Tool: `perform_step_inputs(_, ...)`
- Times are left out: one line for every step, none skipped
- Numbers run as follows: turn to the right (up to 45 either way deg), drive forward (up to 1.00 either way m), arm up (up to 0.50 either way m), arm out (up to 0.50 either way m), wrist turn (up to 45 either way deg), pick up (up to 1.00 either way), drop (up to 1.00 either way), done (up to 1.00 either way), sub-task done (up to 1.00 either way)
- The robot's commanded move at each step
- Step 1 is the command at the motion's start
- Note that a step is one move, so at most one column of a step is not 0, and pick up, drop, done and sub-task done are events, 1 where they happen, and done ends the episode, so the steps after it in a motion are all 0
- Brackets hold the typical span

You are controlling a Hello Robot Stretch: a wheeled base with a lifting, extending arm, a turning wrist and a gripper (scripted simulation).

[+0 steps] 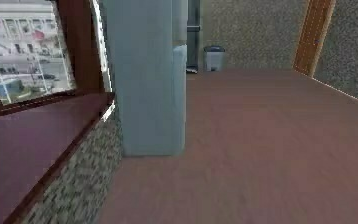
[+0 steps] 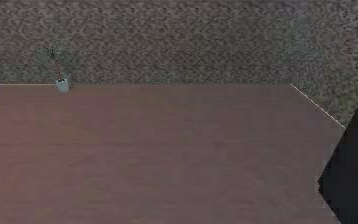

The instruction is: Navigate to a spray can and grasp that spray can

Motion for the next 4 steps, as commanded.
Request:
perform_step_inputs(45.0,0.0,0.0,0.0,0.0,0.0,0.0,0.0,0.0)
perform_step_inputs(42.0,0.0,0.0,0.0,0.0,0.0,0.0,0.0,0.0)
perform_step_inputs(0.0,0.15,0.0,0.0,0.0,0.0,0.0,0.0,0.0)
perform_step_inputs(45.0,0.0,0.0,0.0,0.0,0.0,0.0,0.0,0.0)
